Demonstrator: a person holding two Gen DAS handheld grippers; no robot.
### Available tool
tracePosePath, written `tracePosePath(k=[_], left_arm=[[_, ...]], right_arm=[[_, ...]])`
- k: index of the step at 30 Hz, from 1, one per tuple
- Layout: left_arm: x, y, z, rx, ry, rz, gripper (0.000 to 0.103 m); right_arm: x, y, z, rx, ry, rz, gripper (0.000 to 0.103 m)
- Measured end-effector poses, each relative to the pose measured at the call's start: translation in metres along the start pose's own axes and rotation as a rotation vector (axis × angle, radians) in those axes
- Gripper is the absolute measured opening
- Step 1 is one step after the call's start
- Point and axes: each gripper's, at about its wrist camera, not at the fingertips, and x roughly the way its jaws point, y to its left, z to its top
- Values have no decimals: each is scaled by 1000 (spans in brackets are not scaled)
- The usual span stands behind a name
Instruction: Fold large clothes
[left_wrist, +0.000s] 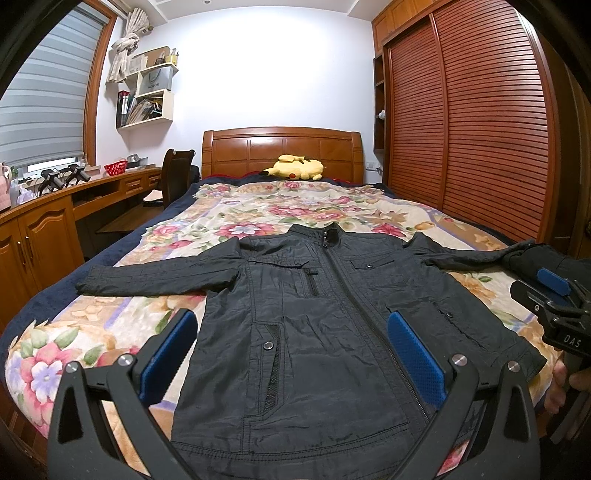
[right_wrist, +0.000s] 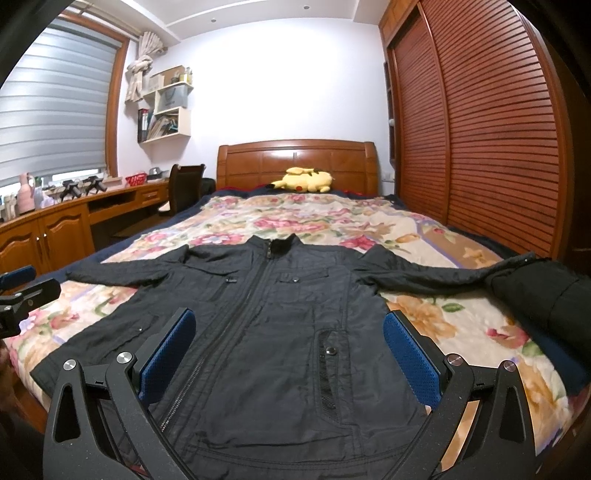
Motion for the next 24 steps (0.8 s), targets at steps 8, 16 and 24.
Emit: tracePosePath(k=[8,16,24], left_arm=[[0,0,2,-1,-3,1,103],[0,0,1,-1,-3,0,103],[-1,3,4,-3,8,-8,103]], right_arm=[[0,0,0,0,-1,1,103],[0,0,0,-1,-1,0,103],[-1,2,0,0,4,1,103]])
